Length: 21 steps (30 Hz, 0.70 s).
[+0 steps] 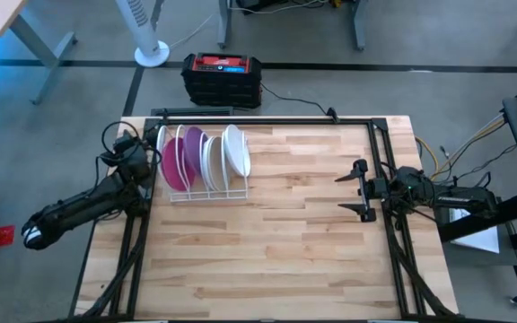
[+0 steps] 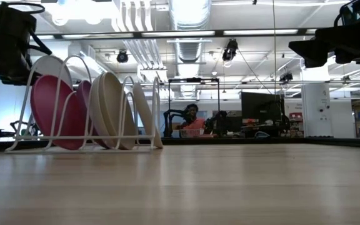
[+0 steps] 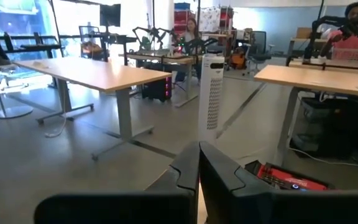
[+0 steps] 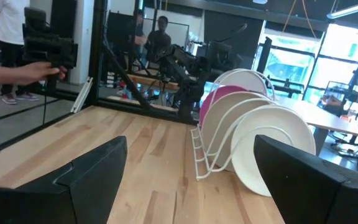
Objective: Sort dishes
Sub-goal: Return to Home Position
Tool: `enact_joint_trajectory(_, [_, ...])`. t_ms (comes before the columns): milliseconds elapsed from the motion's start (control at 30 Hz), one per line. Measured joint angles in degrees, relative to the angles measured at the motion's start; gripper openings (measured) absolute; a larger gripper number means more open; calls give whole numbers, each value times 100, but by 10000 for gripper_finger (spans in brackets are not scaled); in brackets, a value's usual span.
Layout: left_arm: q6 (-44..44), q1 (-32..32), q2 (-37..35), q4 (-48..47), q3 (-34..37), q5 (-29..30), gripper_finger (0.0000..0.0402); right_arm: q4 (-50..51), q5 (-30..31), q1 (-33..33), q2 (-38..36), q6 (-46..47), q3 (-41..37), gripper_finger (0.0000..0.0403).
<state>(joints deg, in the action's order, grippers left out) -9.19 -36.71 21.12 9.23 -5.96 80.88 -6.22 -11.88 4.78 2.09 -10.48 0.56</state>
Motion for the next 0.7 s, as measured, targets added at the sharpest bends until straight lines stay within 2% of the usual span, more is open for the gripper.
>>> enact_joint_trajectory(233, [365,0,0,33,-1,9,0,0,0,0,0,0,0,344])
enact_joint_trajectory(700, [398,0,-4,20,-1,7,0,2,0,2,0,-2,0,344])
